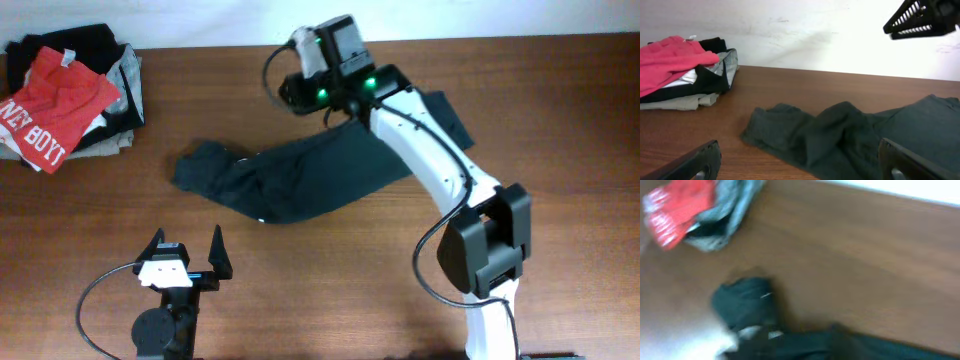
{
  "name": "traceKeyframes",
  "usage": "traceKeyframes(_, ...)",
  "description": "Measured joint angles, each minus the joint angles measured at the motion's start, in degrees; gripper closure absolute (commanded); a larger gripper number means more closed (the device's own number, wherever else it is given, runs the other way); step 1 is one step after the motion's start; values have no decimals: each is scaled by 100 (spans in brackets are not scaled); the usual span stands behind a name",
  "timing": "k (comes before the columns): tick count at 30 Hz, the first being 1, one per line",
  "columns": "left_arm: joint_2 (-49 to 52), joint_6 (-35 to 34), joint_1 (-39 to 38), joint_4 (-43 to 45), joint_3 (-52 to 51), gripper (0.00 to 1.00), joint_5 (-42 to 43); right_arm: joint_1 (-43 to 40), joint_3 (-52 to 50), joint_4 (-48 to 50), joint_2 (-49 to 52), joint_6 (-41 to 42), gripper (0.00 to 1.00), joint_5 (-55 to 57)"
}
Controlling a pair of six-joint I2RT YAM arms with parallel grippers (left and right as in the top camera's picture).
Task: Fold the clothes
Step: 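Drag the dark green t-shirt leftward onto the table center with right gripper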
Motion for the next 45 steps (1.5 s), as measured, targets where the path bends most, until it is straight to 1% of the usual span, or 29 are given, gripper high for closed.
traceKeyframes(2, 0, 0, 0, -2, 0, 1, 0, -420, 2, 42, 2, 7, 28, 824)
traceKeyframes(3, 0, 0, 0, -2, 0, 1, 0, -892, 4, -306, 11, 24, 6, 1423)
traceKeyframes(4, 0, 0, 0, 0, 0, 1, 0, -1130, 2, -442, 20, 72, 0, 1585)
traceKeyframes(7, 0, 0, 0, 0, 0, 1, 0, -2006, 2, -411, 317, 138, 1, 1808)
traceKeyframes(8, 0, 0, 0, 0, 0, 1, 0, -2098, 2, -372, 442, 208, 0, 1845)
traceKeyframes(10, 0, 0, 0, -2, 0, 1, 0, -2138, 2, -146, 861, 636, 4, 1864)
traceKeyframes(11, 0, 0, 0, 2, 0, 1, 0, -2133, -9, 26, 1119, 763, 10, 1864)
traceKeyframes(12, 0, 0, 0, 0, 0, 0, 0, -2133, -37, 254, 1414, 885, 19, 1864)
traceKeyframes(15, 2, 0, 0, -2, 0, 1, 0, -2133, -81, 540, 1554, 835, 19, 1910)
traceKeyframes(17, 0, 0, 0, 0, 0, 1, 0, -2133, -79, 616, 1659, 817, 24, 2026)
traceKeyframes(19, 0, 0, 0, 0, 0, 1, 0, -2127, -81, 741, 1867, 662, 25, 2052)
traceKeyframes(21, 0, 0, 0, 0, 0, 1, 0, -2103, -81, 870, 1919, 382, 32, 2087)
traceKeyframes(23, 0, 0, 0, 0, 0, 1, 0, -2022, -81, 944, 1943, 234, 43, 2122)
traceKeyframes(26, 0, 0, 0, 0, 0, 1, 0, -1950, -81, 938, 1950, 131, 41, 2297)
traceKeyframes(27, 0, 0, 0, 0, 0, 1, 0, -1950, -81, 938, 1950, 133, 36, 2350)
traceKeyframes(28, 0, 0, 0, 0, 0, 1, 0, -1950, -81, 938, 1950, 129, 34, 2413)
traceKeyframes(30, 0, 0, 0, 0, 0, 1, 0, -1950, -81, 1003, 1950, 66, 34, 2688)
traceKeyframes(33, 0, 0, 0, 0, 0, 1, 0, -1950, -81, 1132, 1967, -190, 35, 2785)
traceKeyframes(34, 0, 0, 0, 0, 0, 1, 0, -1950, -81, 1161, 2006, -214, 40, 2787)
traceKeyframes(37, 0, 0, 0, 0, 0, 1, 0, -1950, -79, 1215, 2105, -249, 48, 2804)
traceKeyframes(38, 0, 0, 0, 0, 0, 1, 0, -1950, -79, 1217, 2109, -264, 54, 2811)
traceKeyframes(40, 0, 0, 0, 0, 0, 1, 2, -1950, -79, 1222, 2111, -306, 67, 2820)
traceKeyframes(41, 0, 0, 0, 0, 0, 1, 0, -1950, -76, 1226, 2116, -319, 81, 2830)
traceKeyframes(42, 0, 0, 0, 0, 0, 0, 0, -1950, -76, 1237, 2120, -319, 92, 2833)
traceKeyframes(43, 0, 0, 0, 0, 0, 1, 0, -1950, -72, 1237, 2124, -306, 96, 2848)
traceKeyframes(45, 0, 0, 0, 0, 0, 1, 0, -1950, 0, 1134, 2135, -302, 96, 2892)
